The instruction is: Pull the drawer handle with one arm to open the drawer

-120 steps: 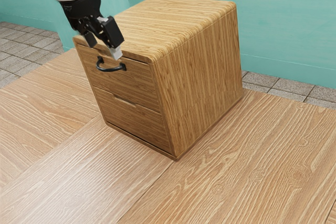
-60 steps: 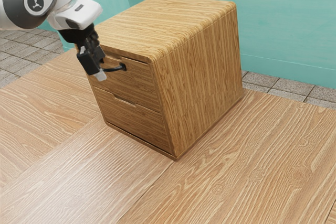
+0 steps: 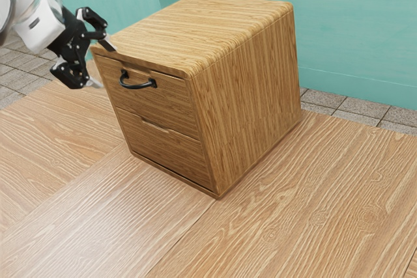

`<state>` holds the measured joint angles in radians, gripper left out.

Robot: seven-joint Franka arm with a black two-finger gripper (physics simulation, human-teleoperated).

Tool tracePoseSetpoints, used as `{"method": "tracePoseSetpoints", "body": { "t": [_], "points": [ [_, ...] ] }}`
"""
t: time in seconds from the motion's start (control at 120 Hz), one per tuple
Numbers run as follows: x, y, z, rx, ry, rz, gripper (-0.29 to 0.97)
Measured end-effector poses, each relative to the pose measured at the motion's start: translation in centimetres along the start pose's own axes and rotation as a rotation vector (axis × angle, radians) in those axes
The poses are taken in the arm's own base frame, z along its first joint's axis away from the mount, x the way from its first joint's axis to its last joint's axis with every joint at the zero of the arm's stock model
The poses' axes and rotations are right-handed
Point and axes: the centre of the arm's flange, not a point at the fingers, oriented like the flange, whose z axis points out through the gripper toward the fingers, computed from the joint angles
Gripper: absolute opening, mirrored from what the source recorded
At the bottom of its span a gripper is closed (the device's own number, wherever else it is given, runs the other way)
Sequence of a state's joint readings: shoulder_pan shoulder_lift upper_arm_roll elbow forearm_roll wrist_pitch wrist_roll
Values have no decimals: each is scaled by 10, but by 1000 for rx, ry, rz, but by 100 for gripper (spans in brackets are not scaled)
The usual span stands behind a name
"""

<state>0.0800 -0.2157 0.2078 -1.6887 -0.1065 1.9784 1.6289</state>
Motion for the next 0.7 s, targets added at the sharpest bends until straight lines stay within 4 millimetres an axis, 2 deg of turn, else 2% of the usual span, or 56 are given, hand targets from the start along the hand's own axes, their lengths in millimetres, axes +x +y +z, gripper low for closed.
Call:
{"method": "tracePoseSetpoints", "body": {
  "t": [0.108,0.2,0.333,0.508,0.7],
  "points": [
    [-11,4,11,-3,22,48,66],
    [-12,10,30,-16,64,77,67],
    [-12,14,43,-9,104,119,67],
    [-15,27,46,-6,126,175,68],
    [-10,27,53,-6,135,238,68]
  ]
}}
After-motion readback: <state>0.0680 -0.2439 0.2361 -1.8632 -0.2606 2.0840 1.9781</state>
